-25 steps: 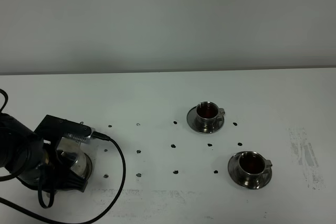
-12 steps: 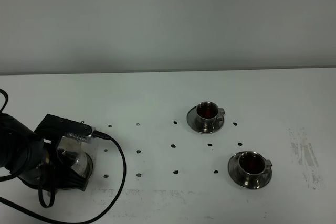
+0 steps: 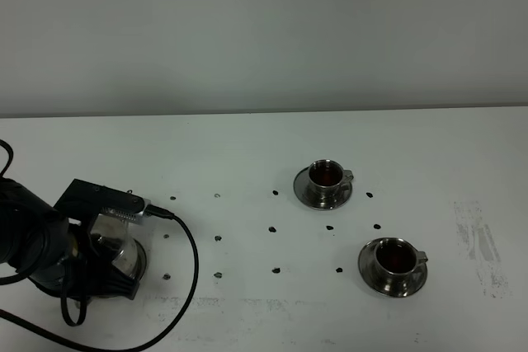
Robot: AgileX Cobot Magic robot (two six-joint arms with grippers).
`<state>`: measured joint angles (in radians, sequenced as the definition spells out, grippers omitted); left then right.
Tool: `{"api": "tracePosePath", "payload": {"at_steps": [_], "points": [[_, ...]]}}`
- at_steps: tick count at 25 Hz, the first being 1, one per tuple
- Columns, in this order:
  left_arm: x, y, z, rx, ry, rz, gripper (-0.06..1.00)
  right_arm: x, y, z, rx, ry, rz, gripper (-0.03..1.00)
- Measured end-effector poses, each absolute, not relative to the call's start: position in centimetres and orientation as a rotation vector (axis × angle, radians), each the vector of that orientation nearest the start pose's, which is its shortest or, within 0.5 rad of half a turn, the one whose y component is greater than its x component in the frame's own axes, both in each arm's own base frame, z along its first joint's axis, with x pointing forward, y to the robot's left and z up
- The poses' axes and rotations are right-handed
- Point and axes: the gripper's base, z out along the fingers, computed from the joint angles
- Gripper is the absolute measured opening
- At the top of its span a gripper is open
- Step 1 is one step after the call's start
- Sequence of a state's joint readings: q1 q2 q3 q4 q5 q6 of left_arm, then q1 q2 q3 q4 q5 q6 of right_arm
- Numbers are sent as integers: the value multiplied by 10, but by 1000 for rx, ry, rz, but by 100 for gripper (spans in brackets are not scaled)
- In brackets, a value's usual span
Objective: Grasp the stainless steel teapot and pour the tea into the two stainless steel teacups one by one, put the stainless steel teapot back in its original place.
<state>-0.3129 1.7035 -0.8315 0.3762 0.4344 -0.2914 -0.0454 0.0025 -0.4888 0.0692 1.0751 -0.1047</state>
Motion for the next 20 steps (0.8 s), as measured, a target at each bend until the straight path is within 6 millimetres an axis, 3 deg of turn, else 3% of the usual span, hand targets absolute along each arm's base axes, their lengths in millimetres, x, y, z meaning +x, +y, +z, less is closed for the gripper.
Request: {"api": "tracePosePath", "payload": {"at_steps": [7,20], "points": [[292,-80,153,430,2707,136,40,-4,6,273,-65,2069,-9,43],[291,-79,159,404,2691,127,41,-4,6,273,-65,2069,-9,43]]}}
